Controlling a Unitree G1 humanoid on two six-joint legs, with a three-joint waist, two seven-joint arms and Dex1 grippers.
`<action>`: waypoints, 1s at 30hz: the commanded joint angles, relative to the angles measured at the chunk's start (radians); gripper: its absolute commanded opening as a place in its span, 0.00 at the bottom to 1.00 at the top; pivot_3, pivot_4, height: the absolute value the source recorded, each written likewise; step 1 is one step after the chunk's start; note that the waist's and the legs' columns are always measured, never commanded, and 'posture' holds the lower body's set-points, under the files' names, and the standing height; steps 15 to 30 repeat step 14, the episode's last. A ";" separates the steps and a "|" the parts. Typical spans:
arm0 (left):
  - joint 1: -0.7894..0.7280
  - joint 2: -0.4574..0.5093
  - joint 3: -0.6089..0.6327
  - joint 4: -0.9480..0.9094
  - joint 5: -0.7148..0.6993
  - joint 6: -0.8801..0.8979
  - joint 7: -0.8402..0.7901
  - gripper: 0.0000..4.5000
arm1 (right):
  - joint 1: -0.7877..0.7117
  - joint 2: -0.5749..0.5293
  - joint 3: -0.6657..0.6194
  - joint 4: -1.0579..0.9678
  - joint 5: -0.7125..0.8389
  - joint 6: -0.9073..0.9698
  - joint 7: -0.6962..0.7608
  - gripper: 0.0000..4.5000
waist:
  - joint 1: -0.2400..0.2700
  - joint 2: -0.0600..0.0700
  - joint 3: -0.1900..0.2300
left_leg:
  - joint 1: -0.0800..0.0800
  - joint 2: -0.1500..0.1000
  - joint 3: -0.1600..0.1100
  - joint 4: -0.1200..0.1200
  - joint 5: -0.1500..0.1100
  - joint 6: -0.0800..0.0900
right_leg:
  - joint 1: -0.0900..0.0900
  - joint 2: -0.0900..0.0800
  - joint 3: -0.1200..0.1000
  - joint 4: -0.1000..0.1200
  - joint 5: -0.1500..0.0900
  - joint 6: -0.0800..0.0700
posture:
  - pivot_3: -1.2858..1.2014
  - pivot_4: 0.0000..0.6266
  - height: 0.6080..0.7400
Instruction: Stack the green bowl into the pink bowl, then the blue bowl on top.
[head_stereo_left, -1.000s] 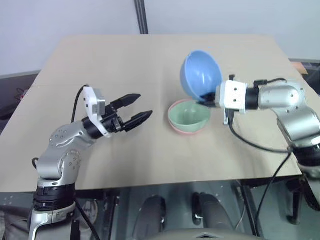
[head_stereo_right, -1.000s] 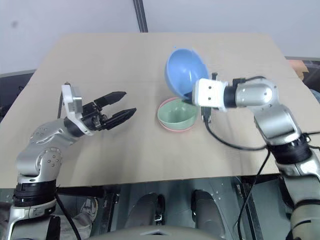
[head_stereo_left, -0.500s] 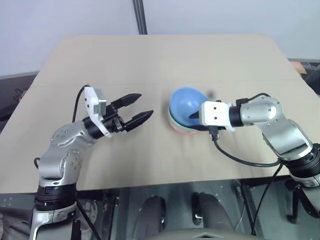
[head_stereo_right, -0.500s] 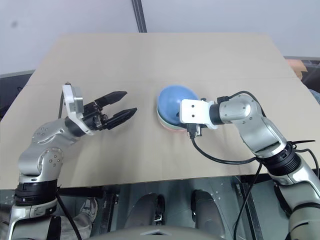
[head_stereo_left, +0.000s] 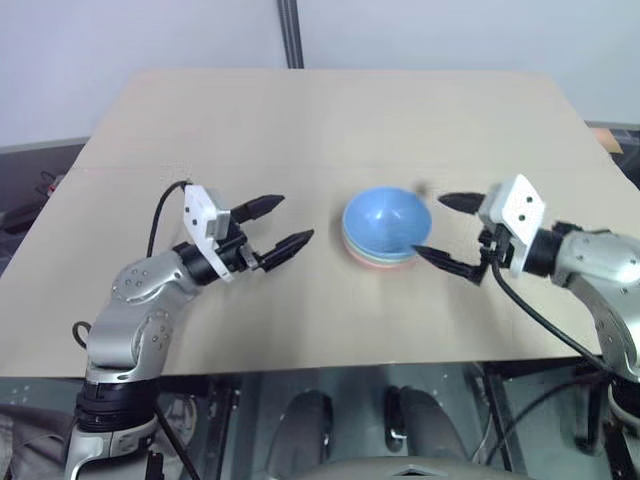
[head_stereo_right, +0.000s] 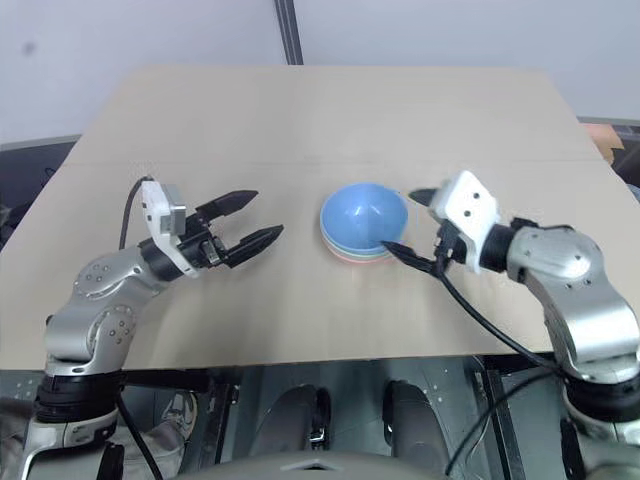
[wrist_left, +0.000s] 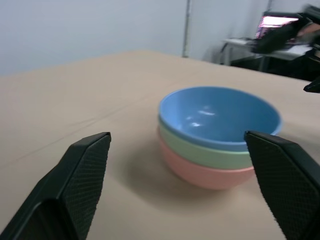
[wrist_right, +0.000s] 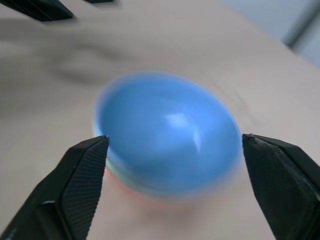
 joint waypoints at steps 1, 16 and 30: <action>0.016 -0.023 0.013 -0.038 0.031 -0.059 0.048 1.00 | 0.125 0.004 -0.133 -0.062 0.030 -0.060 -0.031 0.99 | 0.000 0.000 0.000 | 0.000 0.000 0.000 0.000 0.000 0.000 | 0.000 0.000 0.000 0.000 0.000 0.000 | 0.52 0.24 1.00; 0.184 0.172 0.111 -0.150 -0.132 0.078 -0.120 1.00 | 0.385 0.009 -0.333 -0.064 0.177 -0.137 -0.040 0.99 | -0.008 0.000 0.000 | 0.002 0.002 0.000 0.000 0.000 0.000 | 0.000 0.001 0.001 0.001 -0.005 0.000 | 0.52 0.24 1.00; 0.184 0.172 0.111 -0.150 -0.132 0.078 -0.120 1.00 | 0.385 0.009 -0.333 -0.064 0.177 -0.137 -0.040 0.99 | -0.008 0.000 0.000 | 0.002 0.002 0.000 0.000 0.000 0.000 | 0.000 0.001 0.001 0.001 -0.005 0.000 | 0.52 0.24 1.00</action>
